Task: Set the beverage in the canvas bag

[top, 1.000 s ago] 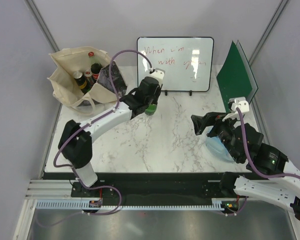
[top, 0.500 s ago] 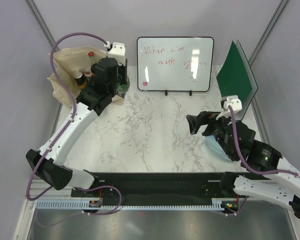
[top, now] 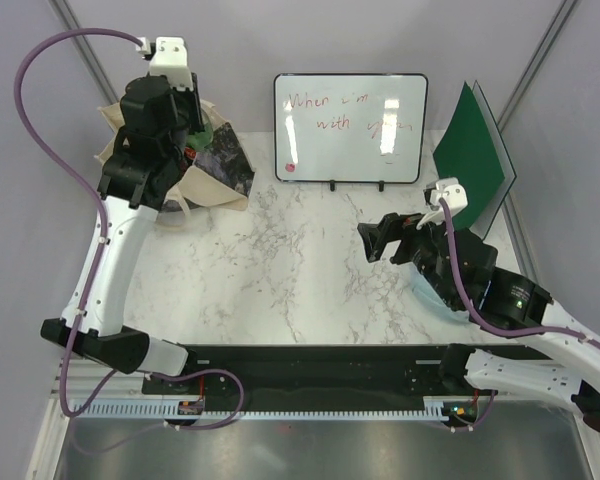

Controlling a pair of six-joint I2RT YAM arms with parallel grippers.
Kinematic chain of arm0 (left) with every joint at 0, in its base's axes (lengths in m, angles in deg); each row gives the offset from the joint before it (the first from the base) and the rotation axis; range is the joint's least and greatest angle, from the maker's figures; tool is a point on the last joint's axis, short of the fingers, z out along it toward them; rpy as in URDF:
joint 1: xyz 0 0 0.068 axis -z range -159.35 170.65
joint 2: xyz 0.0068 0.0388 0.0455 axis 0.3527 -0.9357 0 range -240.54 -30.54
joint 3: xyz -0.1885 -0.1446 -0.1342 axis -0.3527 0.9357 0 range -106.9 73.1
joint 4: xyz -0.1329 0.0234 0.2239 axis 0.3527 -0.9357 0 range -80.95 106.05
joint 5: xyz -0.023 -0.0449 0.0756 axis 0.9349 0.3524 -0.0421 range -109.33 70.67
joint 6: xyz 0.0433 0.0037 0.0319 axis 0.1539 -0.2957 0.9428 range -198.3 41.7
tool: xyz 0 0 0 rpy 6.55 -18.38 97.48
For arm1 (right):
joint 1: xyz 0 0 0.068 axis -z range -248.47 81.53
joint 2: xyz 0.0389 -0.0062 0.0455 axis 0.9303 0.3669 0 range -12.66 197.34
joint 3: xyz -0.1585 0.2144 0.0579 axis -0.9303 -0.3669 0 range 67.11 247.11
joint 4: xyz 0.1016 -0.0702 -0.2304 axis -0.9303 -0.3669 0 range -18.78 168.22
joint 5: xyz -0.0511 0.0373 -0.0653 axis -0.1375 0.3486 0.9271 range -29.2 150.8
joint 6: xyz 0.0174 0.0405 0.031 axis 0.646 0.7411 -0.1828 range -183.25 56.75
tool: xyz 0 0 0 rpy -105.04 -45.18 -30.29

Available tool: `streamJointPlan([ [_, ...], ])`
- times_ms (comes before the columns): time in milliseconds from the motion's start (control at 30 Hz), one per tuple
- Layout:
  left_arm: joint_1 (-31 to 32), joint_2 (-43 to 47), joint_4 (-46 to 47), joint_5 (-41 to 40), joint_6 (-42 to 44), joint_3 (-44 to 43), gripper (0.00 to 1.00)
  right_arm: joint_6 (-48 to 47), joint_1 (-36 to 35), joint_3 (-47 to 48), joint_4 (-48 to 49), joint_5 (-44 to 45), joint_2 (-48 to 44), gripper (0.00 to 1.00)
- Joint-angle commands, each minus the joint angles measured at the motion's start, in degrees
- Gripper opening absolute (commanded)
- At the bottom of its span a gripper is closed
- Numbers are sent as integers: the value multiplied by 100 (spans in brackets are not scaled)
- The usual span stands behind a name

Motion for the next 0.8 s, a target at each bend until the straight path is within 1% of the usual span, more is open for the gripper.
streamJointPlan([
  [0,-392,-157,432,360,179,-641,2,-47,27,208,180,-42,-47,98],
  [67,-603,-246,352,483,117,-720,2,-46,18,165,188,-60,-65,98],
  [200,-805,-430,167,572,108,-1115,2,-55,27,103,171,-42,-91,98],
  [400,-1280,-668,44,519,-111,-1292,2,-64,18,85,180,-33,-117,98],
  [500,-1403,-738,79,423,-235,-1055,2,-73,27,41,180,-16,-144,98],
  [533,-1438,-695,140,344,-400,-942,2,-81,27,33,188,10,-144,98],
  [667,-1474,-484,1078,54,-463,76,2,-125,18,50,180,37,-135,98],
  [767,-1526,-527,1282,-219,-621,289,2,-143,27,24,197,37,-109,98],
])
